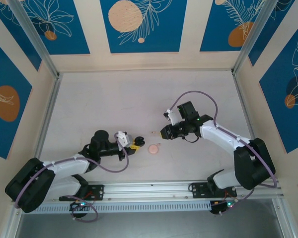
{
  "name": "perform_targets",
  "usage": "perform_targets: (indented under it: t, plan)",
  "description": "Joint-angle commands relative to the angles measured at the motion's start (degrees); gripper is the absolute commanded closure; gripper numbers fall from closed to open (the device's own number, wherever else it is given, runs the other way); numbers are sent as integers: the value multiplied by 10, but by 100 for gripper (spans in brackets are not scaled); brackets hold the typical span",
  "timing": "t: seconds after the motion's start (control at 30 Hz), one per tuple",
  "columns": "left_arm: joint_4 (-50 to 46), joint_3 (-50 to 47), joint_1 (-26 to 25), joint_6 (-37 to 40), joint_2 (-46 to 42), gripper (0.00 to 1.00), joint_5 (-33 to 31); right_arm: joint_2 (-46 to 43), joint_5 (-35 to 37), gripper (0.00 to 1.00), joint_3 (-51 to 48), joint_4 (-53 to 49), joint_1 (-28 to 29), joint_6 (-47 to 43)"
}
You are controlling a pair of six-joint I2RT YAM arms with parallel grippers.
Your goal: Insert wireless bluetooth earbuds into charging case
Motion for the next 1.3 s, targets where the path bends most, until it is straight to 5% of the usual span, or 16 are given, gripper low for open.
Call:
perform_targets:
  t: [0.0,0.73,1.27]
  plan:
    - [-16,-1,-4,44,-23,89,15,25,30,79,16,-79,-10,42]
    - [-121,1,-3,66,-118,89,-3,176,156,77,76,-177,12,74]
    - [-162,10,-4,73,-143,89,-15,166,207,60,131,-252,34,76]
